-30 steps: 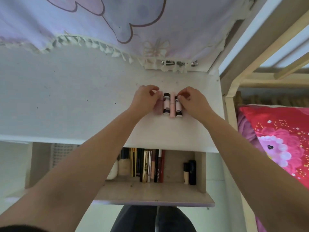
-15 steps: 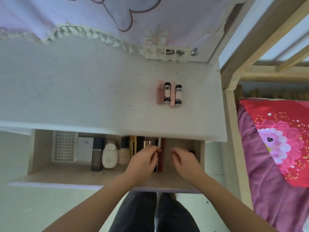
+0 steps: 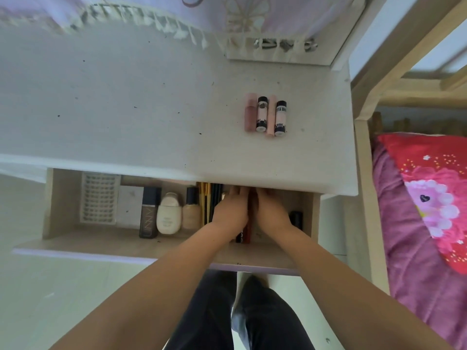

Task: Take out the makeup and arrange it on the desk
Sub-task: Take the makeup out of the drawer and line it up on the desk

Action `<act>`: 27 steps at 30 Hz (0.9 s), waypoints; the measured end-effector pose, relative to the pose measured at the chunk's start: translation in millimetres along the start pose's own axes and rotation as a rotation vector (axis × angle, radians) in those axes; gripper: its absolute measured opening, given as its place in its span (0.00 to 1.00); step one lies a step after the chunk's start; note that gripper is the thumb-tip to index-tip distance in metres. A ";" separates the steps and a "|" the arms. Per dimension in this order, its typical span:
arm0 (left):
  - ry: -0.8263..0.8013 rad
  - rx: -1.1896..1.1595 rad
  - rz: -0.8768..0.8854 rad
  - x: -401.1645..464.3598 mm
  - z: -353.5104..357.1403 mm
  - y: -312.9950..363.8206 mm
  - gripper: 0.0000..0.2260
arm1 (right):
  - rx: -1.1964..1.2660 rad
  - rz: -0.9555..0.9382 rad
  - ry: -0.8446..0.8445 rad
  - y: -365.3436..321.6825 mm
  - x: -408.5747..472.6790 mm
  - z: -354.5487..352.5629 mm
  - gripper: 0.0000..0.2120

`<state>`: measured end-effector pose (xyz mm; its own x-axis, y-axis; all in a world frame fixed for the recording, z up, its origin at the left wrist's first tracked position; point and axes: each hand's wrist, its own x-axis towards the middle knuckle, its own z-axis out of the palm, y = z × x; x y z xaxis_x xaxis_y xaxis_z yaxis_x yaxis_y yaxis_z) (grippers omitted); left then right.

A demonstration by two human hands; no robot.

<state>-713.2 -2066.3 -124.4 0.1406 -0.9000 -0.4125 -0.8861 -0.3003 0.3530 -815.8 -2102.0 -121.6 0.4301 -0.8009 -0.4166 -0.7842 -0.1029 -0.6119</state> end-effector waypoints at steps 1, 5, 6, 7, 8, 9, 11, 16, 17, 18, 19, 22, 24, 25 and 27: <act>0.013 -0.040 -0.001 -1.4 -2.6 -0.8 0.21 | 0.028 0.006 0.000 -1.1 -2.4 -0.6 0.14; 0.055 -0.296 0.039 -19.9 -14.1 -7.5 0.15 | 0.087 0.026 0.051 -8.4 -11.9 -6.4 0.11; 0.061 -0.343 0.077 -29.3 -18.4 -9.0 0.15 | 0.107 0.013 0.054 -10.7 -18.9 -10.3 0.11; 0.066 -0.361 0.129 -40.8 -23.8 -9.8 0.14 | 0.113 -0.006 0.046 -12.6 -28.1 -14.7 0.10; 0.083 -0.356 0.187 -52.0 -29.8 -10.6 0.14 | 0.103 -0.027 0.031 -14.1 -39.5 -21.1 0.09; 0.122 -0.346 0.250 -61.6 -37.3 -11.8 0.14 | 0.080 -0.051 0.026 -13.9 -50.5 -29.2 0.09; 0.218 -0.364 0.319 -70.2 -62.3 -10.0 0.14 | 0.051 -0.096 0.048 -16.3 -68.2 -56.0 0.08; 0.388 -0.674 0.261 -18.7 -150.8 8.2 0.13 | 0.373 -0.096 0.310 -45.4 -37.8 -151.3 0.04; 0.422 -0.717 0.230 -0.7 -164.6 9.5 0.12 | 0.433 -0.085 0.355 -52.6 -21.3 -167.1 0.03; 0.443 -0.738 0.194 17.3 -176.0 10.0 0.11 | 0.463 -0.083 0.384 -60.3 -4.3 -179.6 0.02; 0.445 -0.742 0.162 33.3 -185.2 9.1 0.10 | 0.472 -0.087 0.398 -67.8 12.4 -188.2 0.02; 0.393 -0.730 0.086 73.2 -199.2 1.7 0.10 | 0.425 -0.142 0.387 -93.4 59.7 -190.1 0.03; 0.354 -0.676 0.053 91.9 -200.9 -2.1 0.11 | 0.327 -0.183 0.361 -109.3 88.5 -177.7 0.05; 0.341 -0.646 0.045 99.1 -200.7 -3.4 0.11 | 0.282 -0.198 0.350 -115.2 101.2 -170.8 0.06; 0.319 -0.593 0.017 111.3 -199.0 -5.6 0.12 | 0.191 -0.212 0.332 -120.1 122.7 -158.3 0.07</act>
<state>-604.7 -2227.7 -5.3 0.3327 -0.9282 -0.1667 -0.5094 -0.3256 0.7966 -739.7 -2281.3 7.2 0.3809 -0.9233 -0.0485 -0.5836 -0.1994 -0.7872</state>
